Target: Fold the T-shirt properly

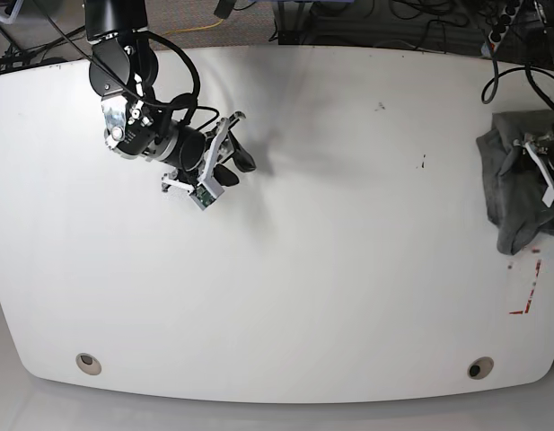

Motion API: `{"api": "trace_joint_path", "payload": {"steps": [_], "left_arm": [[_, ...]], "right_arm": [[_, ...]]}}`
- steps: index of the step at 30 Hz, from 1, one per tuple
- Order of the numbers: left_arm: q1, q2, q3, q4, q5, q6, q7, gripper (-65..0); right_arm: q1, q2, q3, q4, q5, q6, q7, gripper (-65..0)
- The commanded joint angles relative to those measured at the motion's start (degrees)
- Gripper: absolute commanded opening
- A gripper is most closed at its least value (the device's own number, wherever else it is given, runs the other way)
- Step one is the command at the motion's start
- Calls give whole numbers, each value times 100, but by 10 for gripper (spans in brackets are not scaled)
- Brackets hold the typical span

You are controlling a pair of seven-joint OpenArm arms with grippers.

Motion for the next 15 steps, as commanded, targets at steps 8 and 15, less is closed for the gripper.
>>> {"api": "trace_joint_path", "payload": {"steps": [8,15], "left_arm": [[526,-484,-733,838,29,-34,71,-324],[992,123,-1375,2710,91,-34,387,-326]], "right_arm": [[-66,37,24,359,52,-22,93,-433],[-356,72,51,491,-827,-48,664,-434]]}}
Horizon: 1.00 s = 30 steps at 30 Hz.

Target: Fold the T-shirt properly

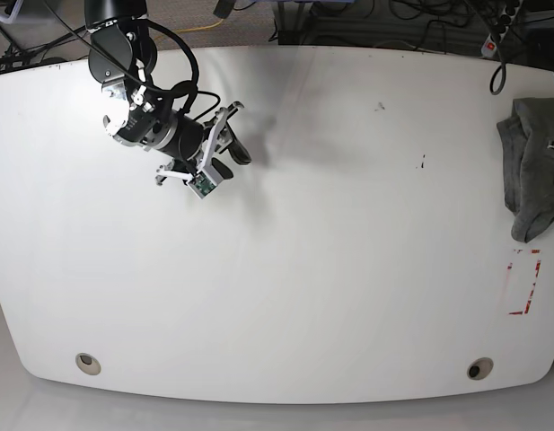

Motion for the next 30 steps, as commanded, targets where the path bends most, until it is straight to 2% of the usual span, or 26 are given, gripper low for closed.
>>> {"api": "trace_joint_path", "payload": {"steps": [1,3,5,8,11,16,20,23,30], "left_arm": [[-28,253,28,841,-59,-76,-162,-326],[24,666,11,1246,292,-76,-188,-326],[7,1211,-16,1597,741,184,-311,-326],[68,2160,-7,1967,1312,588,-891,-326],[394,2872,-7,2134,1602,606,-1559,-325],[1000,3655,-7,2178,1637,615,-2544,-328],[1651,4165,-7,2178,1637,623,-3019,-331],[2020,4402,-7,2195,1629,623,-3159,-331],[3295,4833,-7,2600,1629,623,-3133,-331]], "right_arm": [[-138,15,40,220,-606,-4,690,-434],[-323,-117,40,229,-1204,-4,1253,-434],[-498,-266,180,203,-1776,-4,1807,-434],[-745,-636,629,-35,-2470,-4,2598,-434],[-991,-855,1086,-272,-2769,-4,3433,-434],[-1325,-926,1455,-659,-2787,-4,4286,-434],[-1782,-935,1912,-738,-2523,-4,4699,-434],[-2055,-917,2114,-729,-2092,-4,4752,-434],[-2969,-600,2387,-729,-1301,-4,4787,-434]]}}
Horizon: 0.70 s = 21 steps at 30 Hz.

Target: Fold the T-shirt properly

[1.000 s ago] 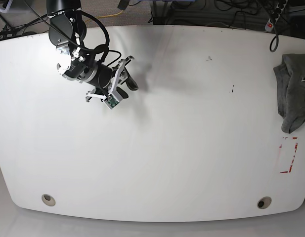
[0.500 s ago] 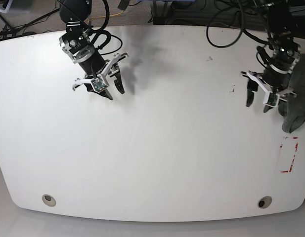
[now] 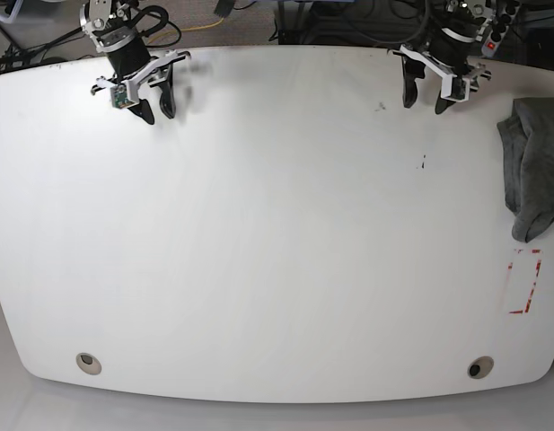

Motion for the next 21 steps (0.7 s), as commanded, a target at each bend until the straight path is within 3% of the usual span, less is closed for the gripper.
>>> {"api": "trace_joint_path", "payload": {"steps": [1,14,21], "left_arm": [[411,42,-15,193,-89,-6,-156,-331],[2213,7,-24,88,-98,-6,-156,-331],[2134,-99,2,-1037,-98,-15,-156,-331]], "right_arm": [[-349,60,103,99,326,48,177,-434],[-2169,16,156,126,502,66,186,-434],[-2494,33,-301,-771,484,57,177,-434]]}}
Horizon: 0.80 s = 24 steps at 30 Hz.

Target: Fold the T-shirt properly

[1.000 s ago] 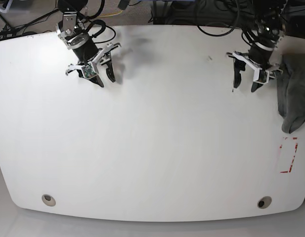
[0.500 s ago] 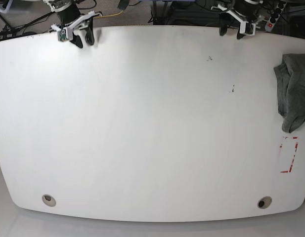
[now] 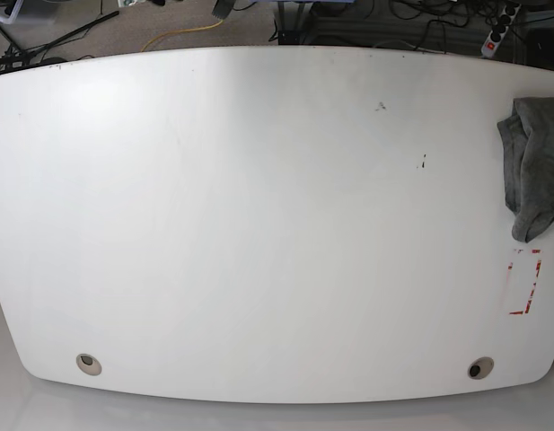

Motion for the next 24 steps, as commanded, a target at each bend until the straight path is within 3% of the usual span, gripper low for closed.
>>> {"api": "trace_joint_path", "payload": {"steps": [1,6,12,16,20,24], "left_arm": [[-76,-182,9,-446,-39,-24,-82,-331],[-789,-323,18,-1774,5,-24,-82,-331],[-1659,-754,272,-3409,22,3,-90,-332],[-2239,-1123,747,-4499,14,688,-117,-332],[-2784,-1185,1125,-5290,14,1304,-126,-332],[-3250,-1193,1345,-5958,14,1559,-126,-328]], "right_arm": [[-81,38,-72,-512,21,2,101,-434],[613,38,-362,-1849,21,2,109,-434],[1563,11,-459,-3308,-6,2,109,-434],[2213,11,-828,-4029,-348,-42,109,-434],[2706,-6,-951,-4477,-674,-473,109,-434],[3136,-94,-1224,-4873,-920,-833,101,-434]]}}
